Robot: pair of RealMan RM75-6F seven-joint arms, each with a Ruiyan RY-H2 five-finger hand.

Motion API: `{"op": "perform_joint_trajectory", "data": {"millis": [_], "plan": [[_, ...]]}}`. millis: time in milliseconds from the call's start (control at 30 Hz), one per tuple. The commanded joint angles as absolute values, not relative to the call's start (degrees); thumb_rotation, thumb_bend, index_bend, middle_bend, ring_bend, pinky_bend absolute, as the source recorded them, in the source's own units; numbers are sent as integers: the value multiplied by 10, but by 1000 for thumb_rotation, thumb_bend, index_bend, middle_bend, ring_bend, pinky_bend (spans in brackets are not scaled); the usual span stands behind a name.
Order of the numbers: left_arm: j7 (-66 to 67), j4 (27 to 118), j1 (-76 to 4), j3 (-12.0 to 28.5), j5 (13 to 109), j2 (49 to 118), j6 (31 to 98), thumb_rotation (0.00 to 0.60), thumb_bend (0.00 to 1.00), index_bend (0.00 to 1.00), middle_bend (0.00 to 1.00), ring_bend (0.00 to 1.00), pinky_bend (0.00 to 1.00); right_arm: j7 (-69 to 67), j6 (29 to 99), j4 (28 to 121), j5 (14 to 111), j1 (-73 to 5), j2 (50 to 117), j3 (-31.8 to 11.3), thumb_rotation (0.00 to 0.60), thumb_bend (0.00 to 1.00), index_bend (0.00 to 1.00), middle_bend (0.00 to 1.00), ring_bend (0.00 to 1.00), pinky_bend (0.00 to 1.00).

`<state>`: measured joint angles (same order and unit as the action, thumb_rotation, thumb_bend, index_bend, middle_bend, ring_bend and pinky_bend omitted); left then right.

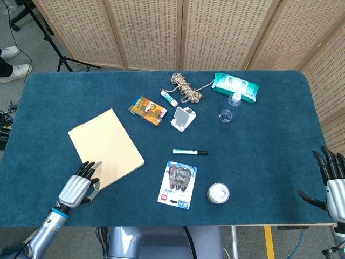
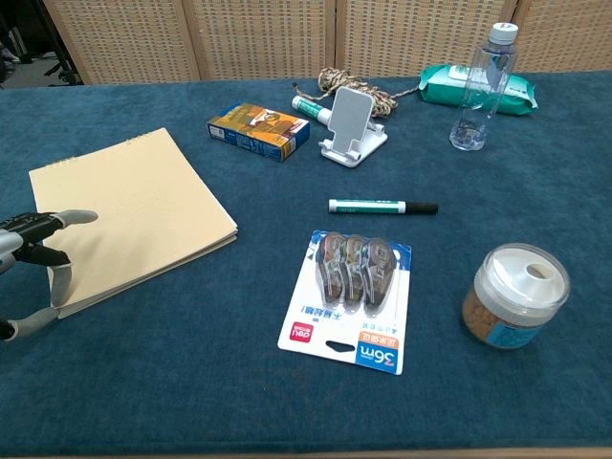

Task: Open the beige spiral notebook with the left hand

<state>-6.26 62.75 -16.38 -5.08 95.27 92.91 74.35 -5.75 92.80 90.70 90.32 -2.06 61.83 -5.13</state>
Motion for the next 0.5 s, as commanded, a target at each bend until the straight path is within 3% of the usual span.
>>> {"op": "perform_joint_trajectory", "data": {"millis": [33,233,500], "plan": [[-63,626,-164,-51,951,929,744,600,425,640,0,0,0,-58,929,907,904,-20,618,-51,600,0,25,0,0,0],[-63,623,-165,-51,949,931,743,600,589,661,0,0,0,-58,928,908,905,-20,618,-51,600,0,31,0,0,0],[-67,617,-165,-50,947,933,748,600,633,664,0,0,0,-59,928,908,905,-20,617,-50,600,0,31,0,0,0]]}}
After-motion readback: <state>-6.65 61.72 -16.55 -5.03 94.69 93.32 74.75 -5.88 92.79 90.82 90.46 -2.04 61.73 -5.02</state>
